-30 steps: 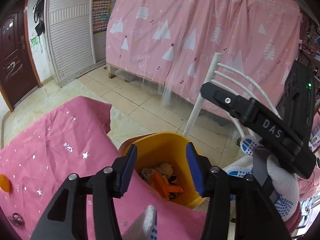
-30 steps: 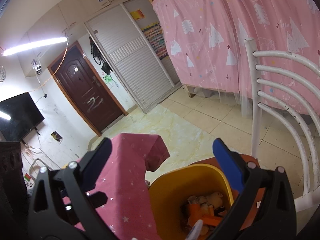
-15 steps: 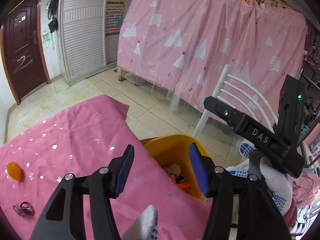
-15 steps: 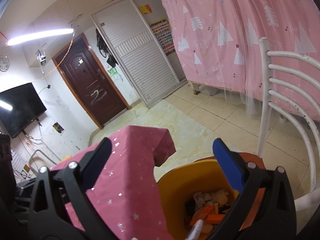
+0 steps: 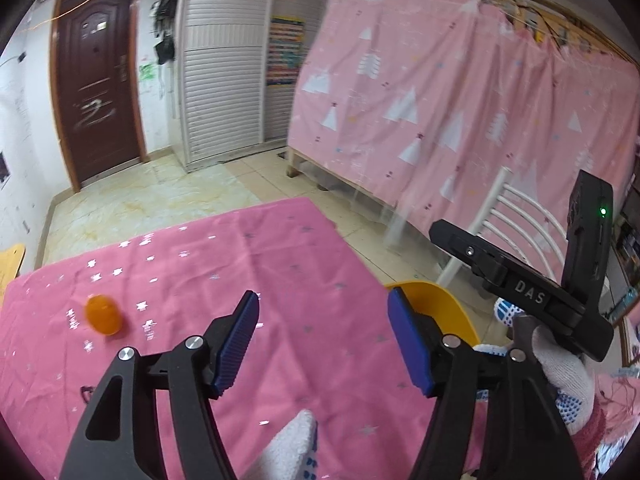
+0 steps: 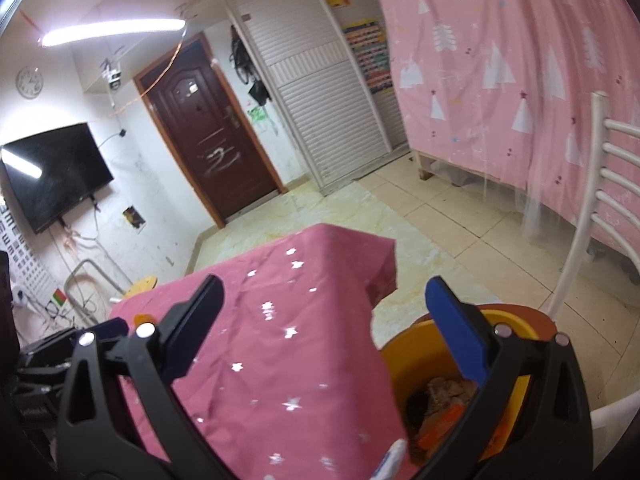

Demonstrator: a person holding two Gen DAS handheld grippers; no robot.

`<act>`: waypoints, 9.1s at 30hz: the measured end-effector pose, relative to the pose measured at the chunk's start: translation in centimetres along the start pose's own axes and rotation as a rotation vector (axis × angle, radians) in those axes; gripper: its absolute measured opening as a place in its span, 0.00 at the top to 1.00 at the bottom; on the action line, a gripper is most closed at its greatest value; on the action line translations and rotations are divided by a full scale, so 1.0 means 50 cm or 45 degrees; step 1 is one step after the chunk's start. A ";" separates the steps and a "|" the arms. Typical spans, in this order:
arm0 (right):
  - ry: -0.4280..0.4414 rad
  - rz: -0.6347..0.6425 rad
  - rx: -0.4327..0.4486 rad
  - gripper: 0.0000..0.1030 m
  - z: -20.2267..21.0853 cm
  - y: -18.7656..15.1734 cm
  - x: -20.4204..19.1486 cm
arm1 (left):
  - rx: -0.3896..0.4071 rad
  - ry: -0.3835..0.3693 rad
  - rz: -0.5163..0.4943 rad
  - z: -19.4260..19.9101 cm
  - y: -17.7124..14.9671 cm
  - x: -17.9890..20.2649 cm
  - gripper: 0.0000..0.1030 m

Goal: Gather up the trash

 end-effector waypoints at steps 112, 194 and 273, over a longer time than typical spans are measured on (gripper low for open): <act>0.284 0.742 -0.520 0.37 -0.373 -0.049 -0.602 | 0.019 0.362 0.436 0.090 -0.038 -0.566 0.90; -0.365 -0.062 0.202 0.19 0.140 -0.003 0.203 | -0.156 -0.368 -0.013 -0.145 -0.045 0.251 0.31; 0.288 0.598 0.098 0.06 -0.088 -0.004 -0.376 | 0.527 0.677 0.470 0.136 -0.029 -0.392 0.21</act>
Point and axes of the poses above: each gripper's, at about its wrist camera, not at the fingertips, and z roughly against the way its jaws point, x to its right, y to its top, the point moved 3 cm from there along -z, roughly the way its jaws point, and after that the axes turned 15 degrees about z, right-handed, at the moved point
